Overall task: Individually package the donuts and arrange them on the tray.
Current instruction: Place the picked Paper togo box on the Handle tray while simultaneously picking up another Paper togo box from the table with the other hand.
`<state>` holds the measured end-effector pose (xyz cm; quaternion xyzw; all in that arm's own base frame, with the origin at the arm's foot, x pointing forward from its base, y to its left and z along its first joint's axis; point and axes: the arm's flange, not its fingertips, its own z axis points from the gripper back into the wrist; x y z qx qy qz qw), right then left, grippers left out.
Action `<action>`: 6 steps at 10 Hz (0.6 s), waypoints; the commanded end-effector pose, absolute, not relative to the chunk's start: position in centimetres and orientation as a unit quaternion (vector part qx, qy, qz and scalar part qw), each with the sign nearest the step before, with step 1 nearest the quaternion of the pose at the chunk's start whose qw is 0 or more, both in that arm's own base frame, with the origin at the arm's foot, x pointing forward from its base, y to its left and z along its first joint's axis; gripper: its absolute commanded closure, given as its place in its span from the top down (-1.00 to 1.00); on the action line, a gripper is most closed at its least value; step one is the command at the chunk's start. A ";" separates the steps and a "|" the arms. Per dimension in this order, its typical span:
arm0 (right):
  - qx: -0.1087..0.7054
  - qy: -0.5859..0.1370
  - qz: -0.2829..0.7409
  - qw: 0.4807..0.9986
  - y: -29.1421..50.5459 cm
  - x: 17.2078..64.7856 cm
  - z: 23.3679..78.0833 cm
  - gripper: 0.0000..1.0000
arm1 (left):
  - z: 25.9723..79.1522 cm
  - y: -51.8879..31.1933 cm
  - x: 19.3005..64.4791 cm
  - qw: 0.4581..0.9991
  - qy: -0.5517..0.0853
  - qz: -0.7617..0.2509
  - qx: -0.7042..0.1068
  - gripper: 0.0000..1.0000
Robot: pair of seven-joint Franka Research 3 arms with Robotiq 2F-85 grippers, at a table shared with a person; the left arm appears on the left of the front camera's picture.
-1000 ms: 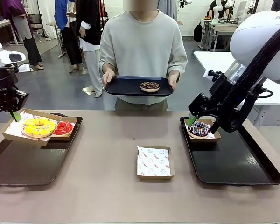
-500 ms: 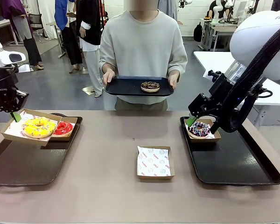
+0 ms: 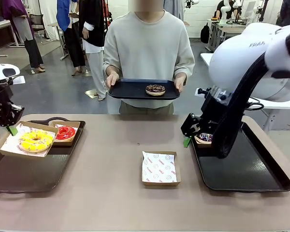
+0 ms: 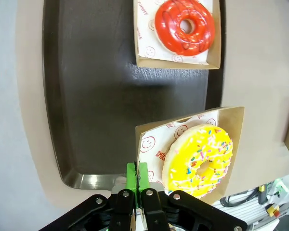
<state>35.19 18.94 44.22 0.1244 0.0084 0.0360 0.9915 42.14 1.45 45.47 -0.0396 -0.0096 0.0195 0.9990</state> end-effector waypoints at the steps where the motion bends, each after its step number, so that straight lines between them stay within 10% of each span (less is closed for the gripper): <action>1: 0.091 -0.018 0.012 0.996 20.6 35.3 42.5 1.00 | 44.0 2.7 41.6 0.999 -0.030 0.014 -0.043 -0.97; 6: 0.083 -0.013 -0.013 0.996 22.8 38.1 37.7 1.00 | 41.8 2.1 42.7 0.999 -0.010 0.002 -0.036 -0.97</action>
